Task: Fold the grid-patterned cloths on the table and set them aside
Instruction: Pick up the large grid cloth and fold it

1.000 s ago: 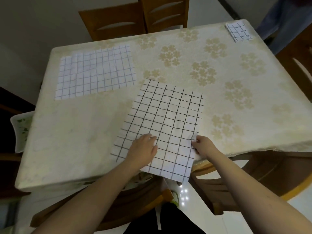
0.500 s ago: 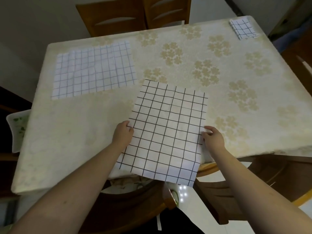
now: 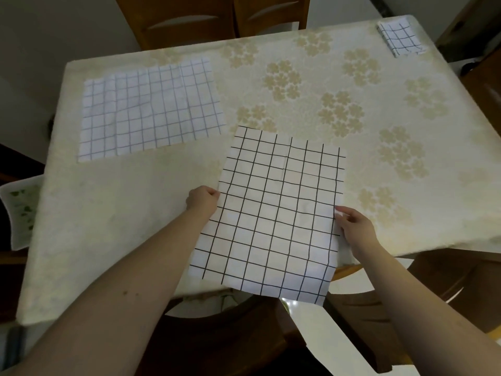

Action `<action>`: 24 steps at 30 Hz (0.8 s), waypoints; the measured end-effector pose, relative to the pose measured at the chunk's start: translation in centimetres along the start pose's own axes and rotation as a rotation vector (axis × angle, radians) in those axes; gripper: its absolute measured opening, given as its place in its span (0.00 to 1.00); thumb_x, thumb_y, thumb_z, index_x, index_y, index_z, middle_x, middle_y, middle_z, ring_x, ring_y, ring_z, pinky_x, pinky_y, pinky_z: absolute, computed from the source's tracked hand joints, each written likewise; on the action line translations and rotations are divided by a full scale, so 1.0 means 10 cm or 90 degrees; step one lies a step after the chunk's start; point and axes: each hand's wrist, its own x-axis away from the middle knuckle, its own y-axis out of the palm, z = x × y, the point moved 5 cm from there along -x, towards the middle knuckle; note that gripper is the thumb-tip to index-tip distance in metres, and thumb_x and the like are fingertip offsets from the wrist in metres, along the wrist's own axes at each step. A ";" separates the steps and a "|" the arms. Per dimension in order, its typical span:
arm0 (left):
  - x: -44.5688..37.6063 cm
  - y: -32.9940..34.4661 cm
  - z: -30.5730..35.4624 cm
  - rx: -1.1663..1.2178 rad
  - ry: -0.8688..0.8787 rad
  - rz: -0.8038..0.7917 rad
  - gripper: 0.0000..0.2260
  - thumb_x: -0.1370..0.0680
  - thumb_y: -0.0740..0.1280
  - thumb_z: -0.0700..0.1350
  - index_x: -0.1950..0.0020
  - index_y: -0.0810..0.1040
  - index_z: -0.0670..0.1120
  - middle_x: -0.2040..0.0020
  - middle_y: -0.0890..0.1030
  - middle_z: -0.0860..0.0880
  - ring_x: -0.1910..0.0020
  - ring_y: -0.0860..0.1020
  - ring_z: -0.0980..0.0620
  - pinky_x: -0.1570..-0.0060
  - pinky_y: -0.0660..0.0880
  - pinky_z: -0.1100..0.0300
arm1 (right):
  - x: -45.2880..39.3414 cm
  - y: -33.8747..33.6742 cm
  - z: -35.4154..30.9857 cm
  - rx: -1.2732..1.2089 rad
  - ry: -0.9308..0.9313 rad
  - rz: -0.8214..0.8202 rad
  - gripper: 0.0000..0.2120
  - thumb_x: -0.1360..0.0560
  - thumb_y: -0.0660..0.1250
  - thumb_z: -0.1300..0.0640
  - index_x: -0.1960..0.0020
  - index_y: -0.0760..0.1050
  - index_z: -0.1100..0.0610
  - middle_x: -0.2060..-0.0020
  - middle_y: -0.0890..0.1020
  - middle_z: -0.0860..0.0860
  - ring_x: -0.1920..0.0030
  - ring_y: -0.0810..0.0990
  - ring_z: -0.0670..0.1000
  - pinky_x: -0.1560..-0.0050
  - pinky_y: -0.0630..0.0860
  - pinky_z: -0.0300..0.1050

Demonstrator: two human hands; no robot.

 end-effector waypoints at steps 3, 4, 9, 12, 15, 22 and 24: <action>0.03 -0.03 0.01 0.052 0.041 -0.004 0.09 0.21 0.66 0.46 0.45 0.80 0.42 0.48 0.82 0.44 0.49 0.79 0.44 0.49 0.75 0.56 | 0.01 0.01 -0.01 -0.009 -0.001 0.000 0.11 0.21 0.66 0.56 0.39 0.79 0.50 0.62 0.74 0.55 0.61 0.71 0.54 0.59 0.70 0.46; 0.04 -0.04 0.02 0.074 0.050 -0.002 0.09 0.21 0.67 0.46 0.45 0.79 0.43 0.48 0.81 0.45 0.50 0.78 0.46 0.50 0.74 0.56 | 0.02 0.01 -0.02 -0.011 -0.004 0.000 0.11 0.21 0.66 0.56 0.39 0.79 0.50 0.62 0.73 0.54 0.61 0.71 0.54 0.60 0.70 0.45; 0.12 -0.07 0.07 0.235 0.046 -0.022 0.13 0.22 0.70 0.47 0.41 0.72 0.46 0.49 0.79 0.49 0.52 0.76 0.50 0.54 0.72 0.58 | 0.08 0.00 -0.06 -0.035 -0.003 -0.007 0.10 0.20 0.66 0.56 0.40 0.79 0.51 0.61 0.74 0.55 0.62 0.72 0.52 0.63 0.70 0.41; 0.17 -0.10 0.10 0.300 0.047 -0.023 0.12 0.23 0.70 0.45 0.41 0.72 0.50 0.51 0.79 0.50 0.54 0.76 0.52 0.58 0.71 0.62 | 0.08 -0.04 -0.02 -0.080 0.013 -0.016 0.08 0.21 0.67 0.56 0.44 0.82 0.51 0.59 0.77 0.66 0.59 0.75 0.55 0.56 0.78 0.49; 0.21 -0.16 0.13 0.330 0.087 -0.037 0.12 0.23 0.70 0.43 0.40 0.76 0.52 0.55 0.77 0.51 0.54 0.76 0.52 0.56 0.71 0.63 | 0.11 -0.11 0.00 -0.111 0.022 -0.014 0.08 0.21 0.67 0.59 0.46 0.83 0.53 0.56 0.79 0.69 0.57 0.74 0.55 0.51 0.77 0.52; 0.40 -0.37 0.14 0.280 0.179 -0.079 0.12 0.22 0.68 0.41 0.46 0.81 0.59 0.51 0.77 0.53 0.53 0.76 0.55 0.45 0.73 0.62 | 0.28 -0.23 -0.12 -0.093 -0.043 -0.040 0.06 0.22 0.68 0.58 0.46 0.81 0.51 0.54 0.79 0.56 0.53 0.76 0.53 0.47 0.76 0.50; 0.50 -0.45 0.15 0.253 0.192 -0.077 0.11 0.22 0.69 0.41 0.46 0.81 0.56 0.52 0.78 0.53 0.55 0.76 0.57 0.50 0.72 0.65 | 0.33 -0.27 -0.21 -0.031 -0.100 -0.055 0.08 0.25 0.72 0.56 0.46 0.82 0.49 0.59 0.75 0.55 0.58 0.73 0.51 0.54 0.75 0.47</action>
